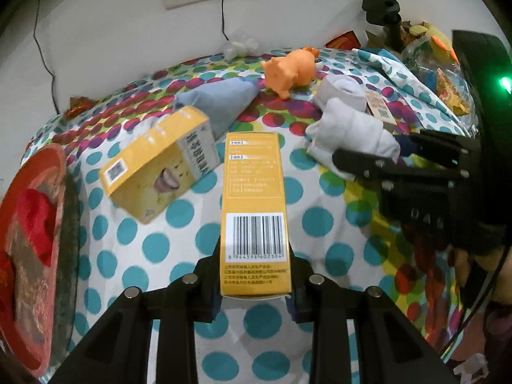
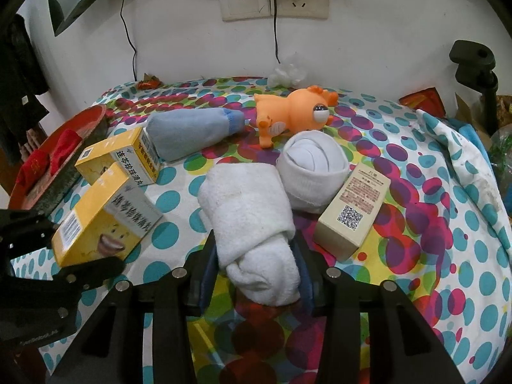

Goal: Organize objects
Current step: 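Lift the yellow box with the left gripper and carry it toward the tray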

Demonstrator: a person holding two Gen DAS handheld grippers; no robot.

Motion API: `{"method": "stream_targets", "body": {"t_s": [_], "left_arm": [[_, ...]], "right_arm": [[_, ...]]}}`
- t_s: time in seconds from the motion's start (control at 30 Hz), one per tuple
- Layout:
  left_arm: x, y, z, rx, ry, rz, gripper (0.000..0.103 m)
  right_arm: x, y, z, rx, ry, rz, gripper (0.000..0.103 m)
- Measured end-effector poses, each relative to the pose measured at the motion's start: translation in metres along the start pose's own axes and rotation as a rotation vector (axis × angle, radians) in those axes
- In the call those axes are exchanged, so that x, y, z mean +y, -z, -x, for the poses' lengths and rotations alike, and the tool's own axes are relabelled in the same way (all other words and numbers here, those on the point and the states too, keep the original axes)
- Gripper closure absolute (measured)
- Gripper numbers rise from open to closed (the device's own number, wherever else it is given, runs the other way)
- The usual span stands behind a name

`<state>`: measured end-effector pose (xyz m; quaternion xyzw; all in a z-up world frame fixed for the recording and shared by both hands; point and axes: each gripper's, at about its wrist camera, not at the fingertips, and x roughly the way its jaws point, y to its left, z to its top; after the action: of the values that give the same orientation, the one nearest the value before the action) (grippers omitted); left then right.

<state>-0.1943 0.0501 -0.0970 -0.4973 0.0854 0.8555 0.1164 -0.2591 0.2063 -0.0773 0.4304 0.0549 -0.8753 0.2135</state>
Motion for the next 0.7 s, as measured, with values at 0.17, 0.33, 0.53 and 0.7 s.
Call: {"method": "stream_targets", "body": {"t_s": [0.17,0.33,0.53,0.7], "left_arm": [[0.002,0.01,0.011,-0.007,-0.008,0.011,0.073],[0.005,0.019,0.024,-0.015,-0.008,0.036,0.073],[0.016,0.028,0.045,-0.025,-0.005,0.085,0.073],[0.029,0.032,0.061,-0.049,-0.043,0.091,0.073]], "right_arm": [[0.0,-0.001,0.0,0.001,0.004,0.003,0.062],[0.0,-0.001,-0.001,0.002,0.012,0.01,0.062],[0.001,-0.001,-0.001,0.004,0.024,0.019,0.062],[0.003,-0.001,-0.001,0.006,0.041,0.029,0.062]]}}
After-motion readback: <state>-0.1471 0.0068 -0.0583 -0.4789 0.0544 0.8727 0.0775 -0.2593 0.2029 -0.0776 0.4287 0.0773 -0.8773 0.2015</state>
